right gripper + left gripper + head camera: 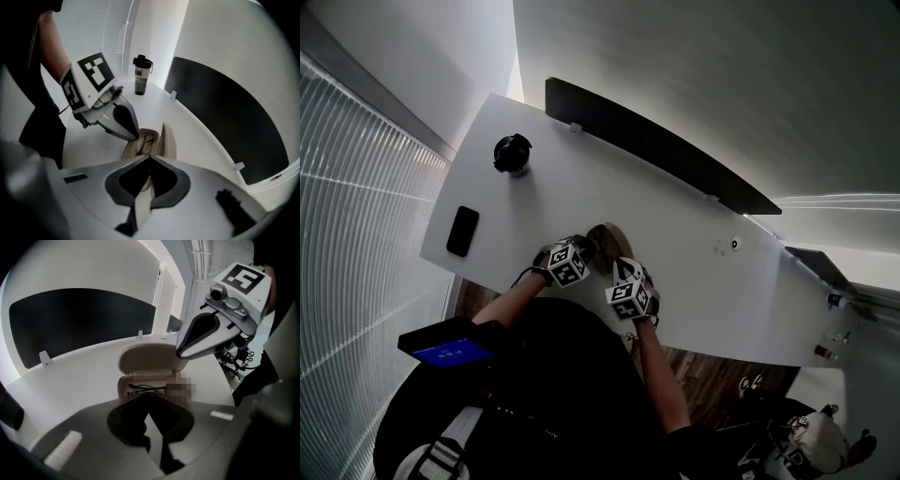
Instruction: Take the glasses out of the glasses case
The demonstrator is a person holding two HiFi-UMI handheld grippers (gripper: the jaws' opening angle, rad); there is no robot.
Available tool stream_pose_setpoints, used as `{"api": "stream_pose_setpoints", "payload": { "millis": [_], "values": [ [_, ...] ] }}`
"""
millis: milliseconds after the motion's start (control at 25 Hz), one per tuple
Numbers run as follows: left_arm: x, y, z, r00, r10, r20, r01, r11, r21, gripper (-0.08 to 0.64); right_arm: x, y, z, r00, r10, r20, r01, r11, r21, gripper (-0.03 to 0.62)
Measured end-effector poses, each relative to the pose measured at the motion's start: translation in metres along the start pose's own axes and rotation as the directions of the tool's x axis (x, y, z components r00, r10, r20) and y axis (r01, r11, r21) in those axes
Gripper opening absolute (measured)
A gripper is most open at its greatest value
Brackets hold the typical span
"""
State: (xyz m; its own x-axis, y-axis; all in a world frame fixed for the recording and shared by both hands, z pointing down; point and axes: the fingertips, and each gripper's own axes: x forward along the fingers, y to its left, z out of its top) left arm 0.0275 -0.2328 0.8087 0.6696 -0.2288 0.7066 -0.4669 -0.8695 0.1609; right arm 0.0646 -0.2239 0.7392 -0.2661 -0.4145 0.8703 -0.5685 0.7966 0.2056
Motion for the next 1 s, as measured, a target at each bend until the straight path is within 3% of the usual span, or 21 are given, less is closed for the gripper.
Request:
{"api": "stream_pose_setpoints", "payload": {
  "millis": [520, 800, 1000],
  "values": [
    [0.000, 0.000, 0.000, 1.000, -0.015, -0.006, 0.015, 1.000, 0.004, 0.008, 0.020, -0.059, -0.049, 0.998, -0.024, -0.061, 0.030, 0.994, 0.103, 0.006],
    [0.002, 0.000, 0.000, 1.000, -0.027, -0.011, 0.027, 1.000, -0.001, 0.008, 0.031, -0.075, -0.071, 0.999, 0.007, 0.054, -0.025, 0.945, 0.327, 0.006],
    [0.004, 0.001, -0.001, 1.000, -0.026, -0.012, 0.026, 1.000, 0.001, 0.008, 0.033, -0.074, -0.068, 0.995, 0.003, 0.103, -0.037, 0.943, 0.332, 0.006]
  ]
}}
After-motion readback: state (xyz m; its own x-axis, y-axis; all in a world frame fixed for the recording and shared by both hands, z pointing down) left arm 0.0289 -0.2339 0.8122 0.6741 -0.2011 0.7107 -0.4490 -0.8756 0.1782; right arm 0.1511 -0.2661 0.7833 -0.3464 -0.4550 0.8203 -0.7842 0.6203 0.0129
